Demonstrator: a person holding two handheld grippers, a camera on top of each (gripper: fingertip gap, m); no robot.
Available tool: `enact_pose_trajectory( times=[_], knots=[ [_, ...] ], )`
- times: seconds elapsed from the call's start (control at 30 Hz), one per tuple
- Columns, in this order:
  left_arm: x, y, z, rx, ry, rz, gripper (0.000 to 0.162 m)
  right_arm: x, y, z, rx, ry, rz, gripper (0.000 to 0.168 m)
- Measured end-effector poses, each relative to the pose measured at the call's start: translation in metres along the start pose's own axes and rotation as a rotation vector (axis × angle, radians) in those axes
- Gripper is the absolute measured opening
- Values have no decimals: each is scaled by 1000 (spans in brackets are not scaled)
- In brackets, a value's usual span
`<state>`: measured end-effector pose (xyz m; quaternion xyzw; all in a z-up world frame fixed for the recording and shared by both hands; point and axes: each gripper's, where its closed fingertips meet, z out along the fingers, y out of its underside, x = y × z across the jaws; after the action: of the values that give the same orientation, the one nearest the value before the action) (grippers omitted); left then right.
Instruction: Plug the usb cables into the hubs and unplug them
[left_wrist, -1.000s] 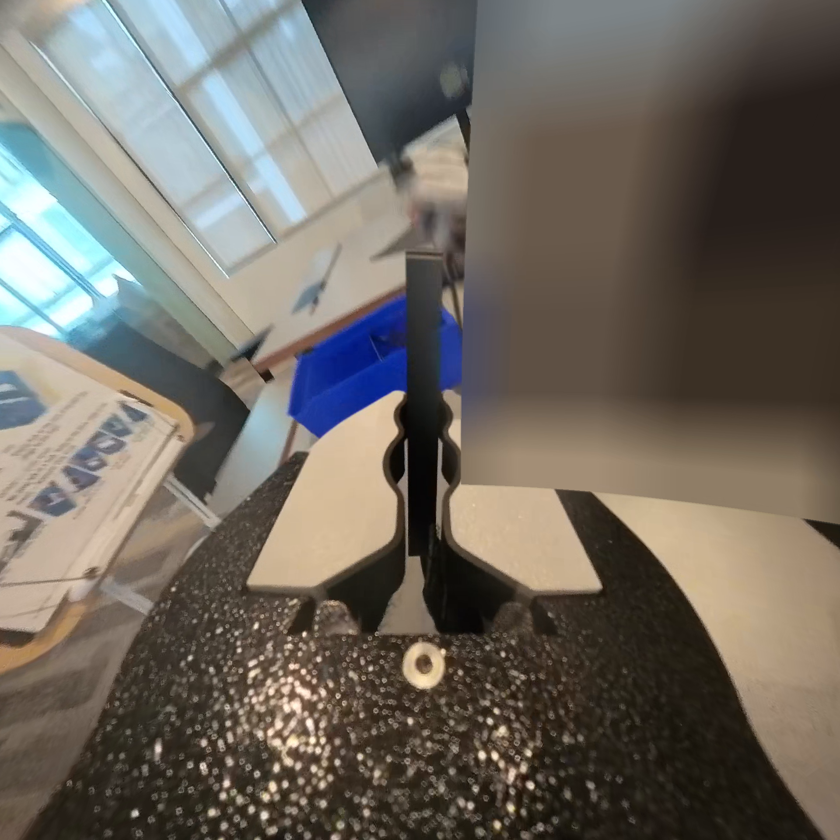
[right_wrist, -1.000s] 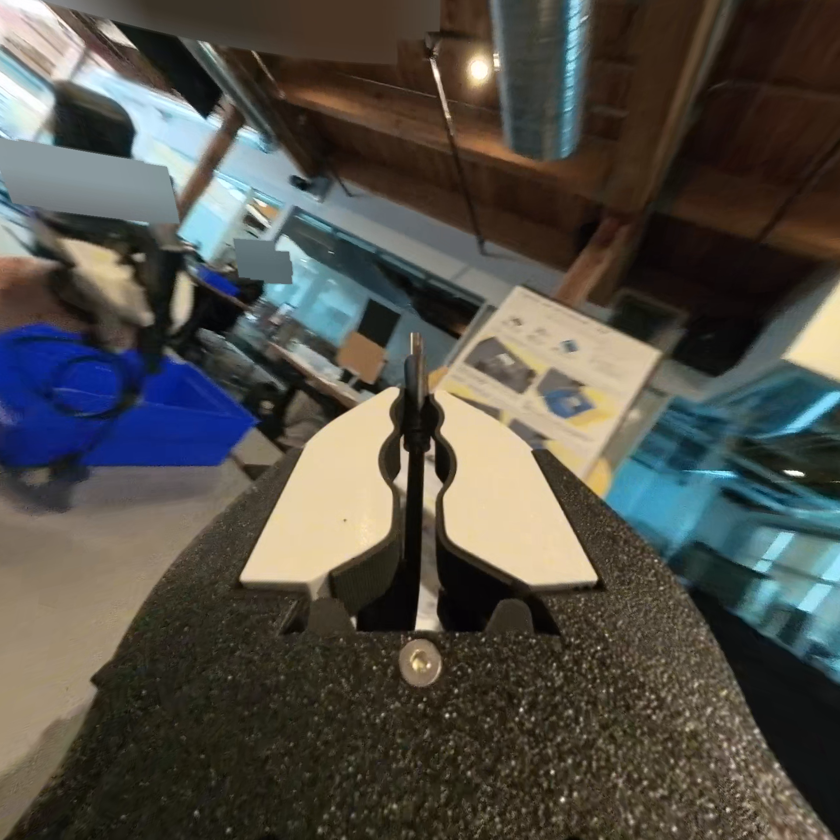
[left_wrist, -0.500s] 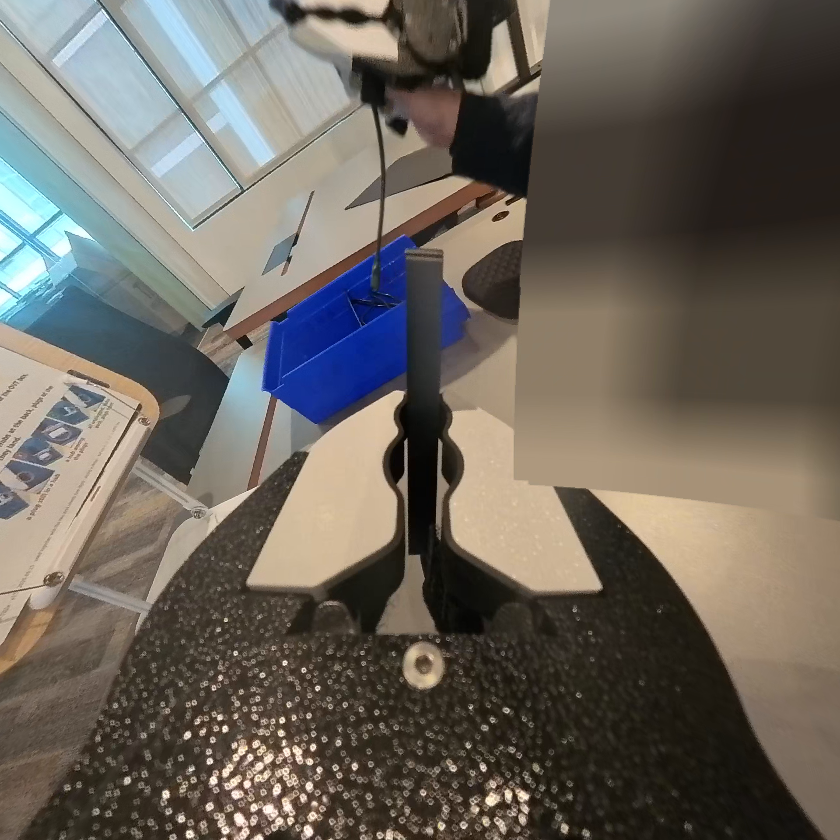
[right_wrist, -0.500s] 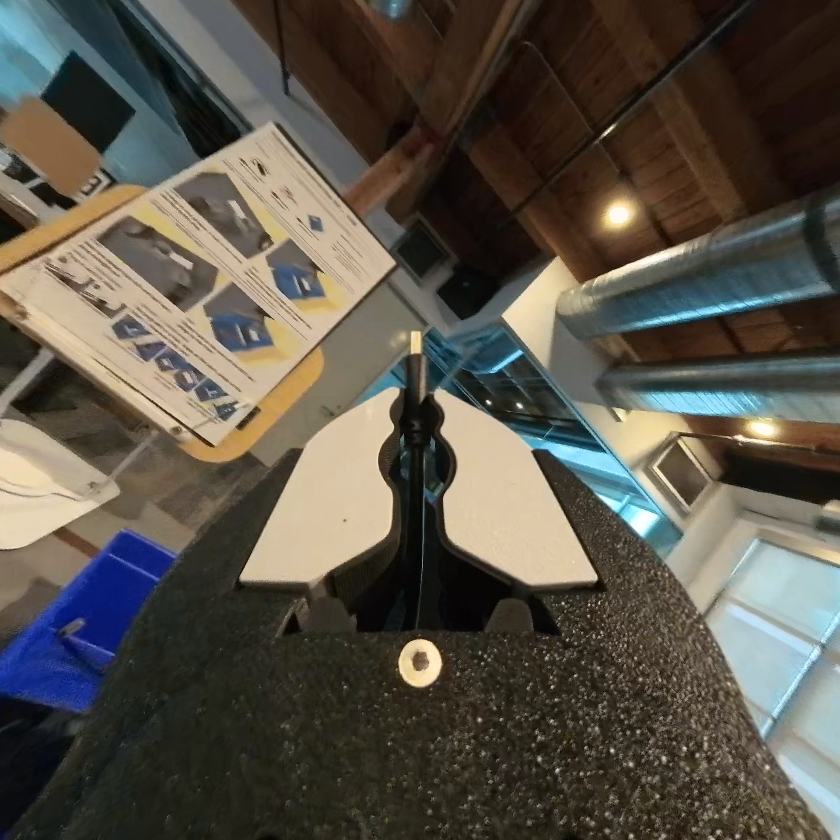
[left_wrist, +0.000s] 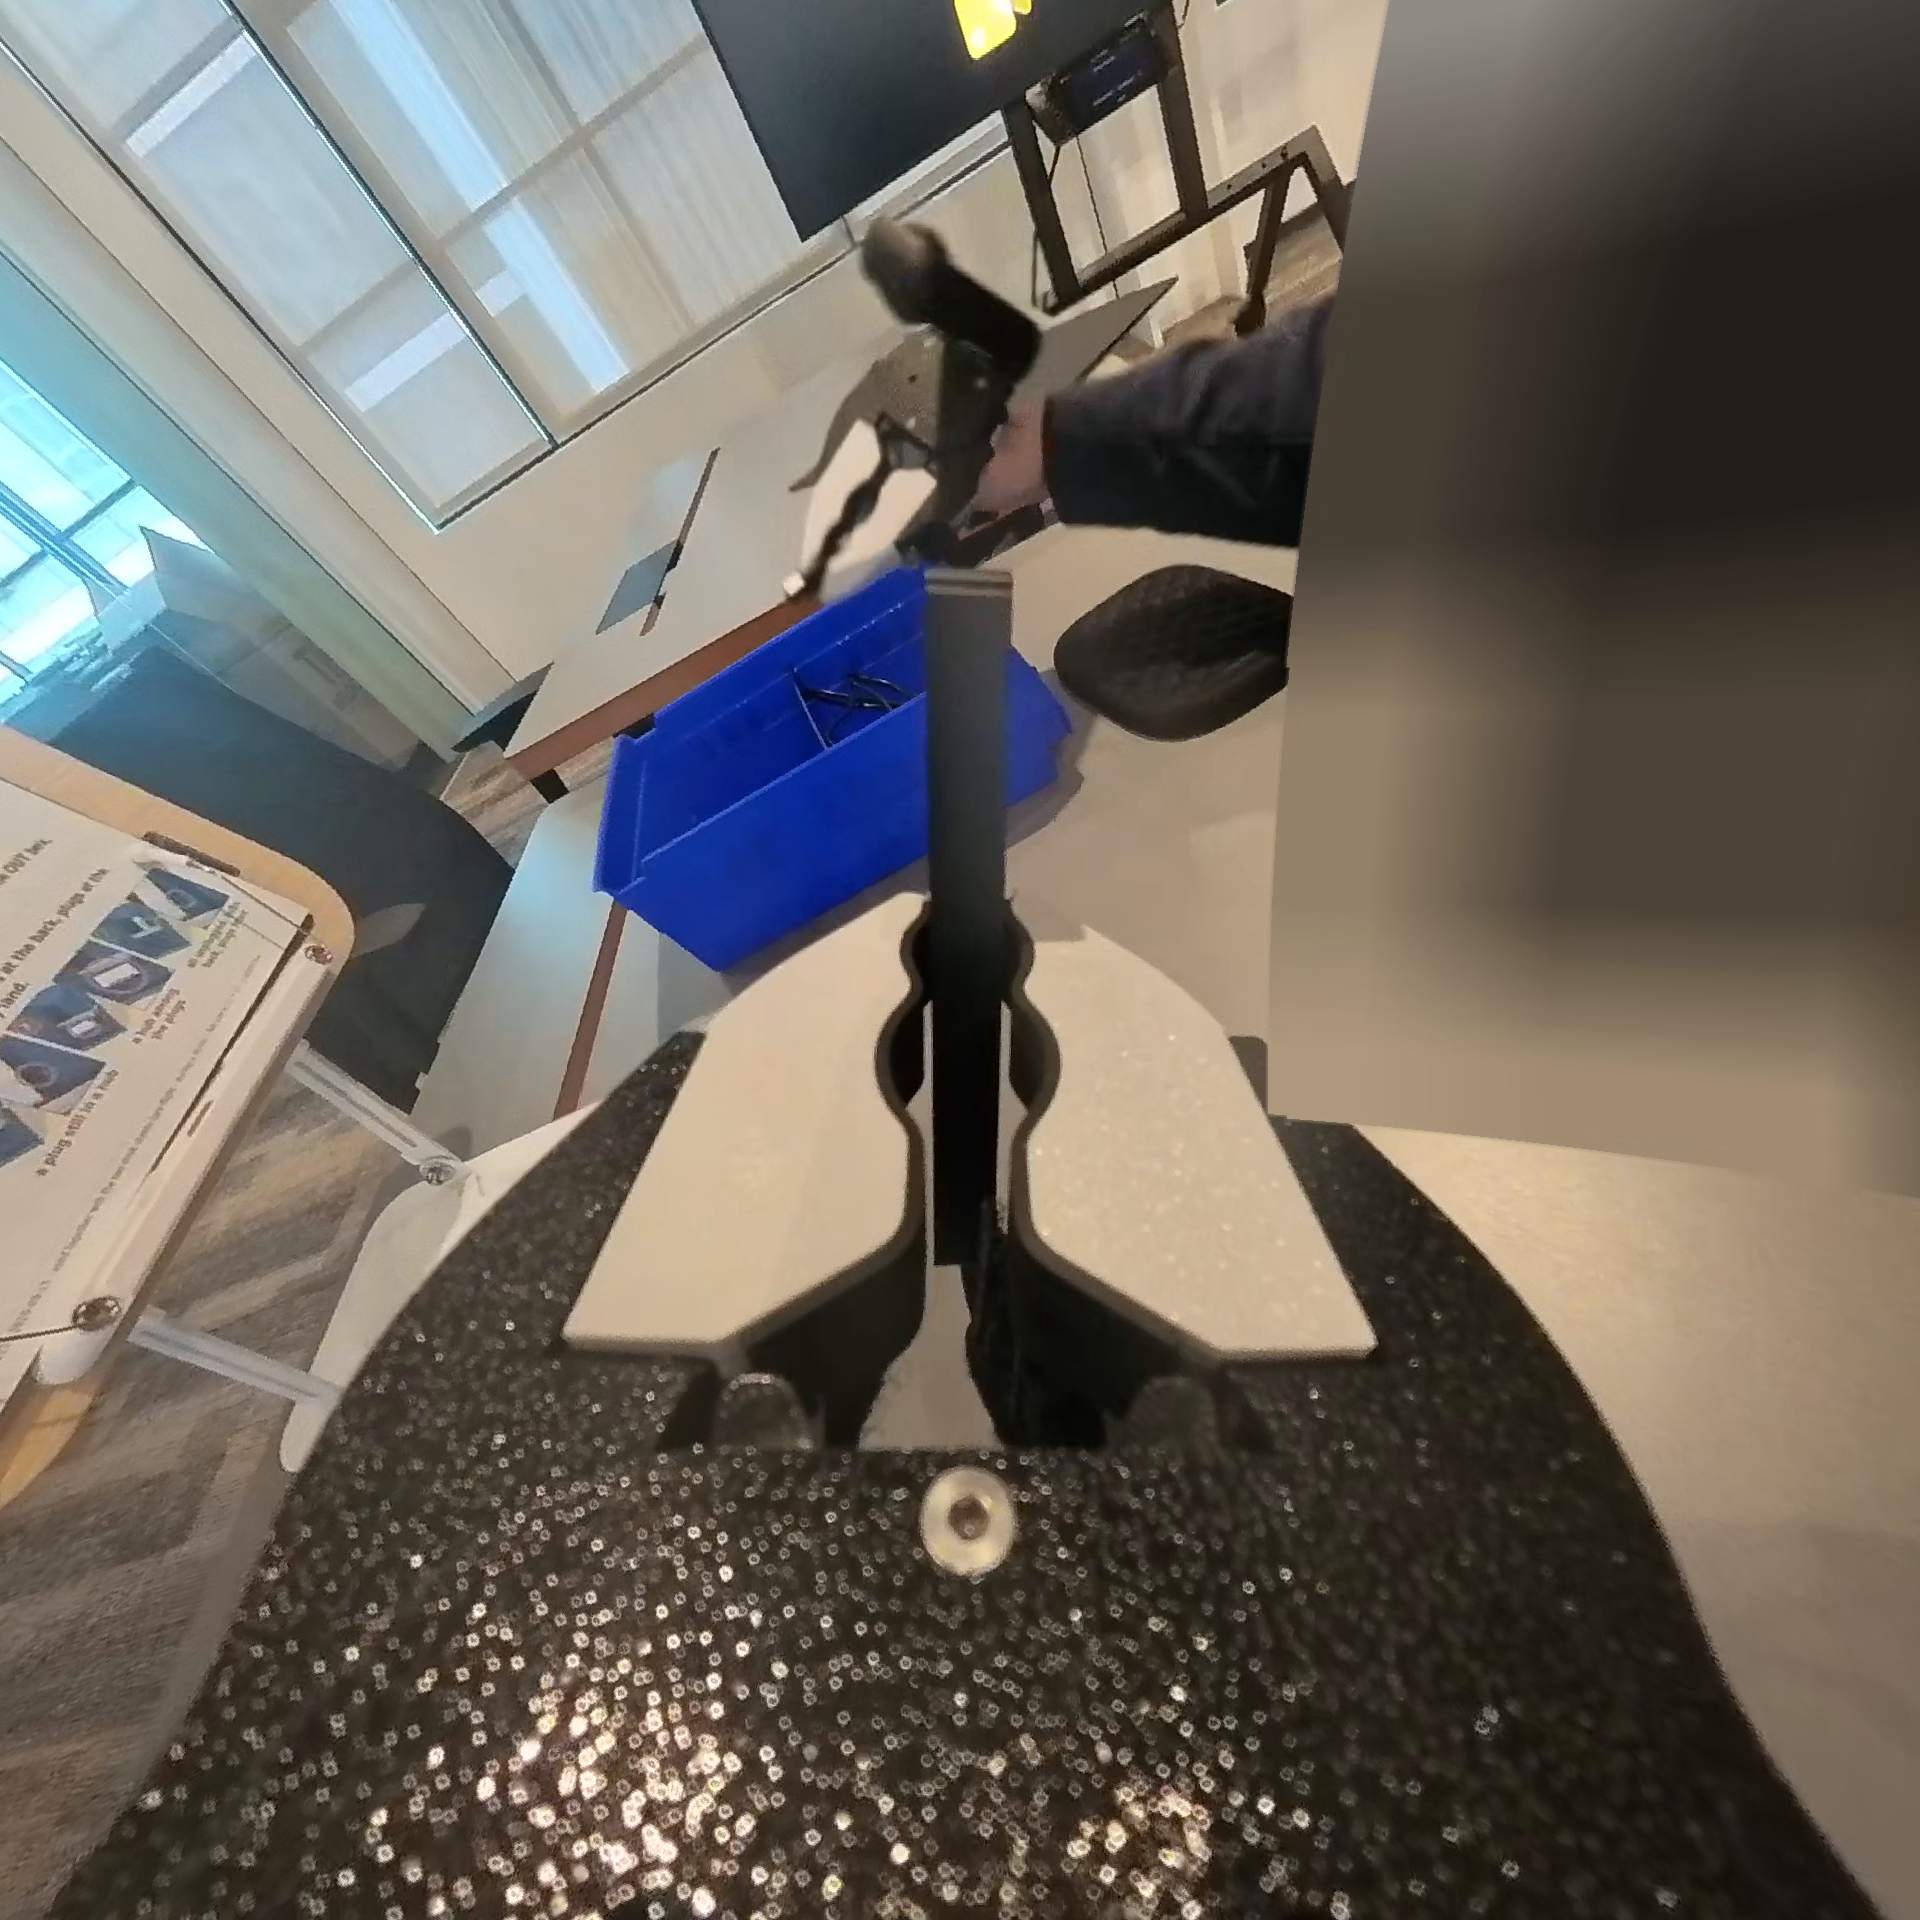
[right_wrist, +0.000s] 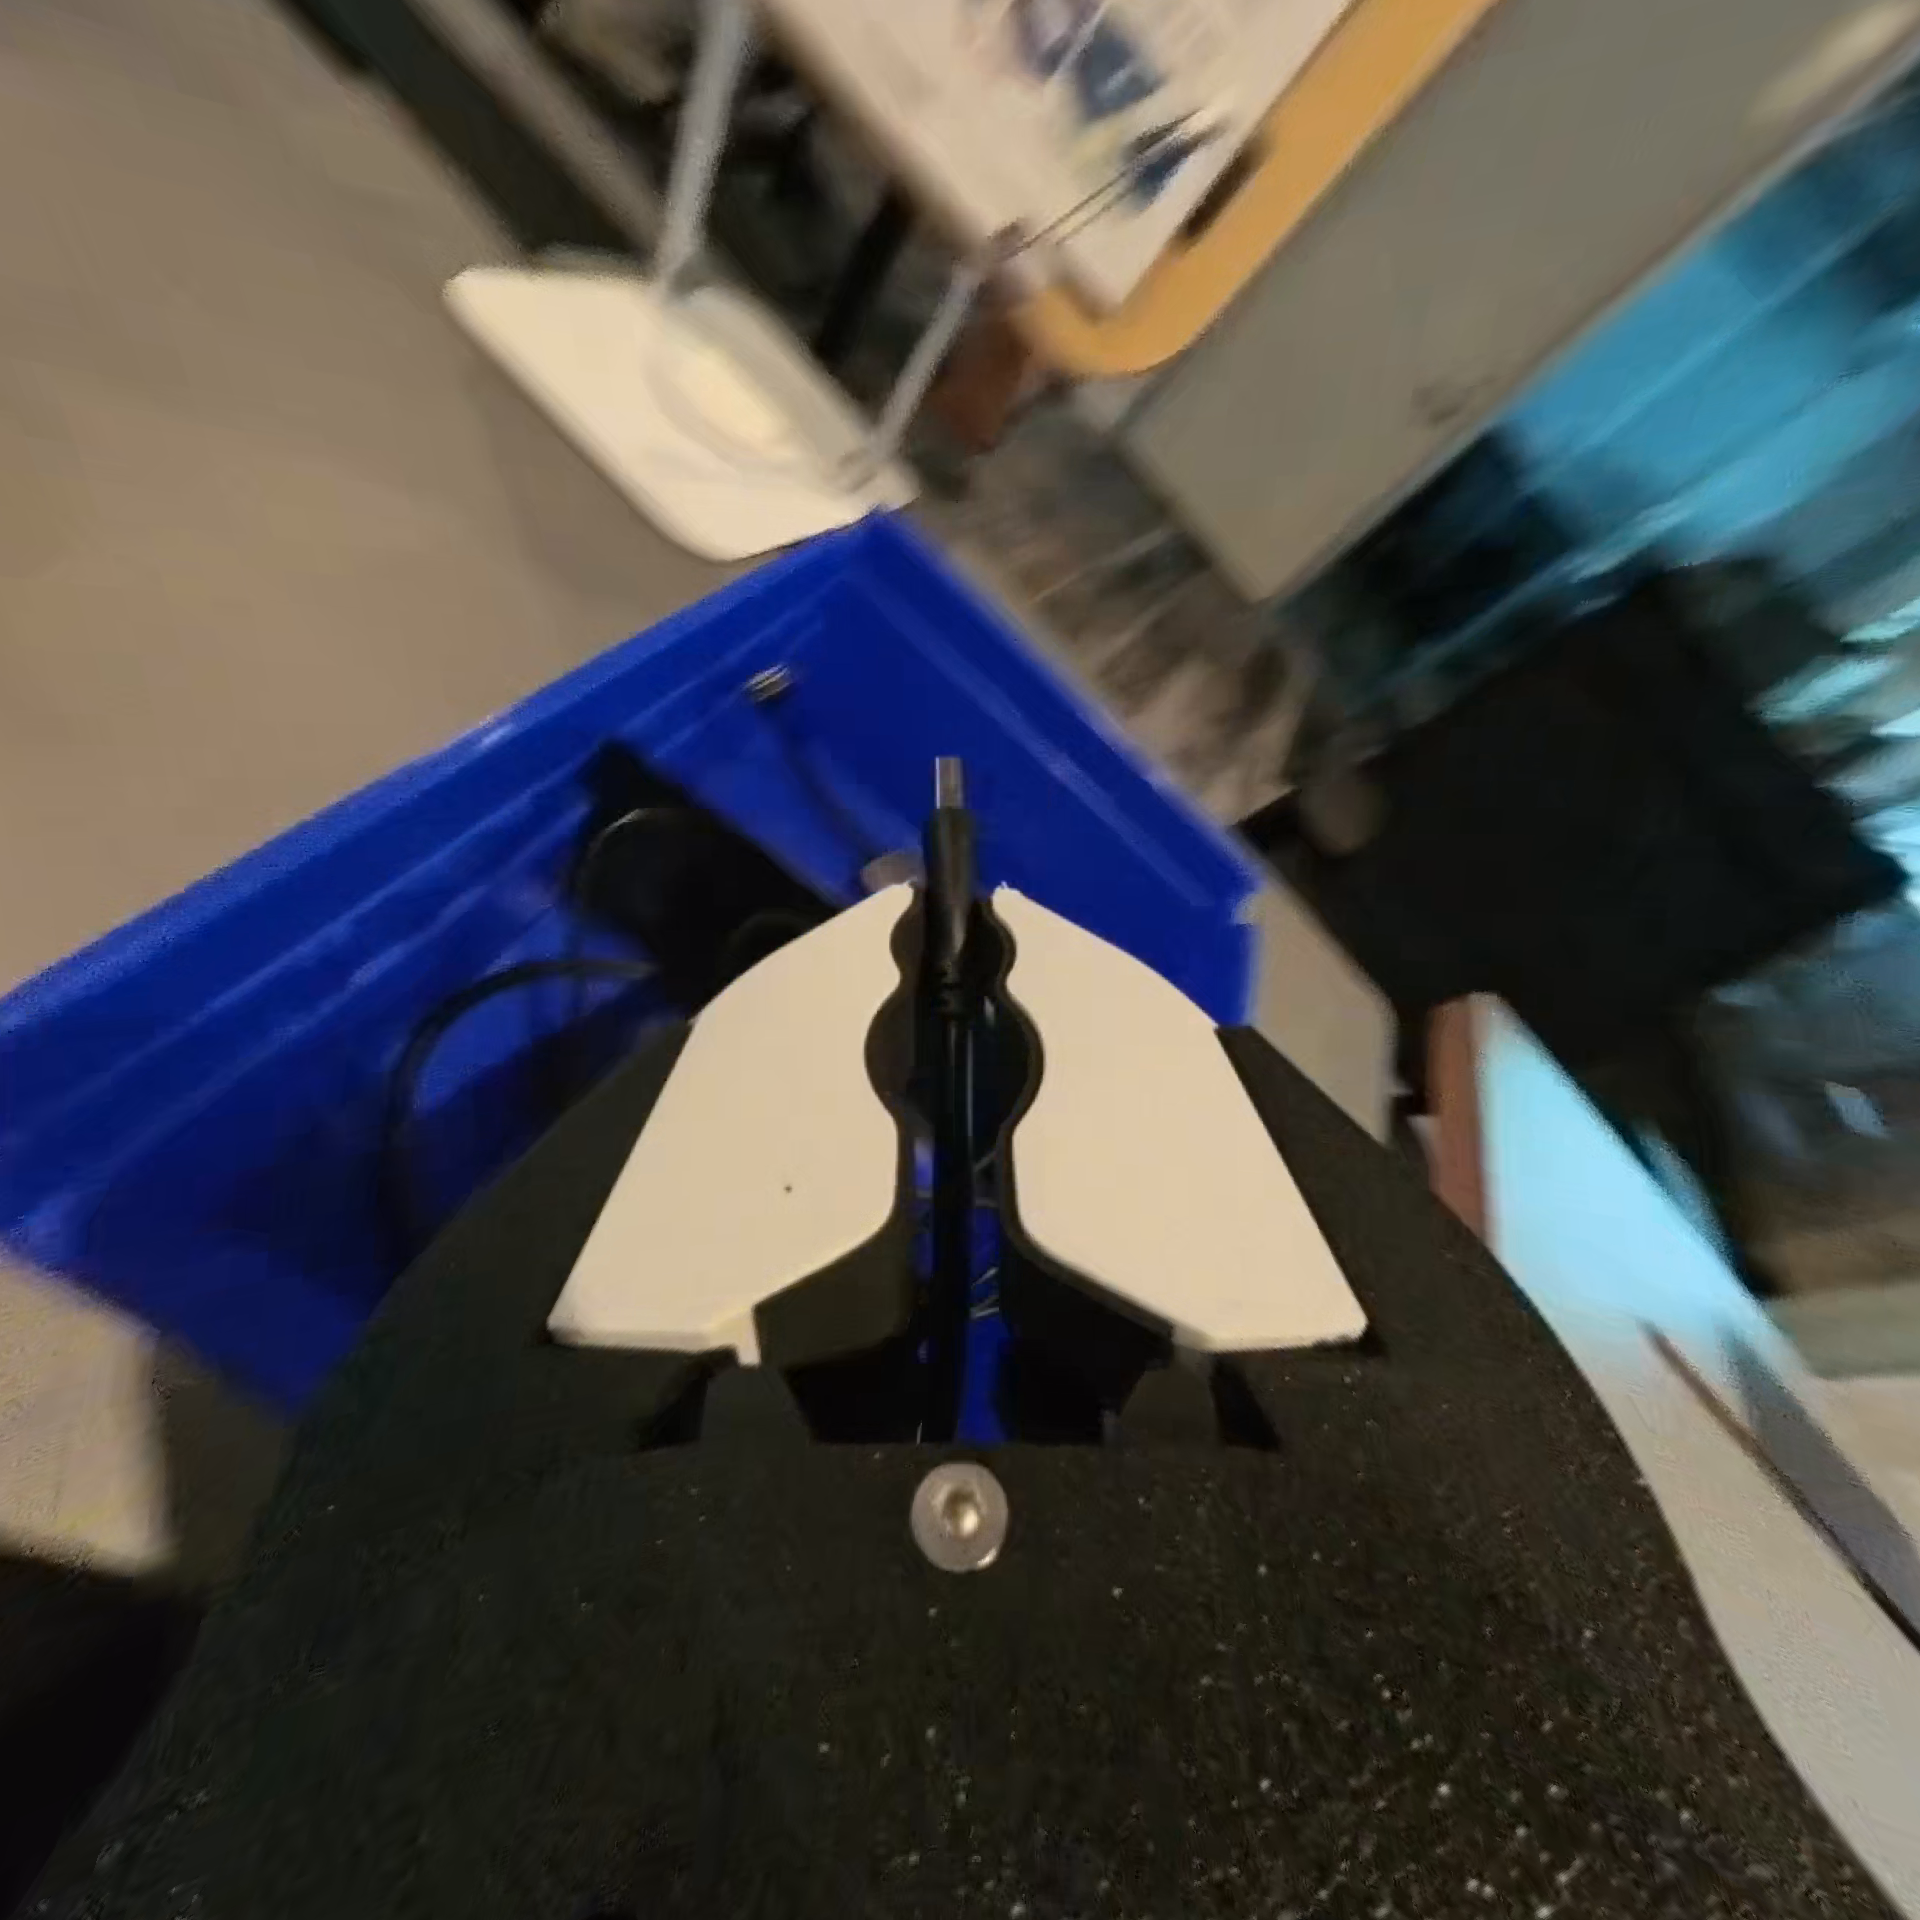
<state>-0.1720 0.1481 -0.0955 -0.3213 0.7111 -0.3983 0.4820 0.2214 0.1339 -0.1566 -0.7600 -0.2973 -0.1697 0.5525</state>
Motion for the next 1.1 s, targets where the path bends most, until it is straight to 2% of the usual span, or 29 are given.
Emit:
enact_pose_trajectory(
  times=[0.17, 0.33, 0.43, 0.5, 0.6, 0.67, 0.73, 0.8, 0.9, 0.97, 1.1],
  knots=[
    [1, 4, 5, -17, 13, -5, 11, -36, 34, 21, -273, -338, -100, 9],
    [2, 9, 8, -45, 21, -10, 11, -42, 52, 39, -434, -417, -349, 10],
    [1, 12, 7, -52, 14, -17, 11, -41, 53, 44, -480, -427, -379, 10],
    [-1, 14, 7, -54, 8, -26, 11, -35, 56, 42, -543, -425, -356, 39],
    [-5, 19, 5, -71, -9, -41, 11, -18, 48, 35, -573, -364, -329, 56],
    [-8, 23, 4, -83, -21, -46, 11, 1, 19, 34, -463, -225, -373, 51],
    [-10, 25, 3, -94, -32, -47, 11, 6, -36, 30, -250, -112, -354, 44],
    [-10, 25, 4, -102, -36, -45, 11, -11, -96, 23, -54, -85, -276, 37],
    [-9, 25, 8, -122, -42, -30, 11, -73, -180, 10, 169, -210, -215, 35],
    [-7, 25, 13, -144, -39, -9, 11, -120, -225, 0, 272, -289, -250, 37],
    [5, 22, 28, -210, -14, 58, 11, -198, -273, -12, 356, -385, -363, 42]
  ],
)
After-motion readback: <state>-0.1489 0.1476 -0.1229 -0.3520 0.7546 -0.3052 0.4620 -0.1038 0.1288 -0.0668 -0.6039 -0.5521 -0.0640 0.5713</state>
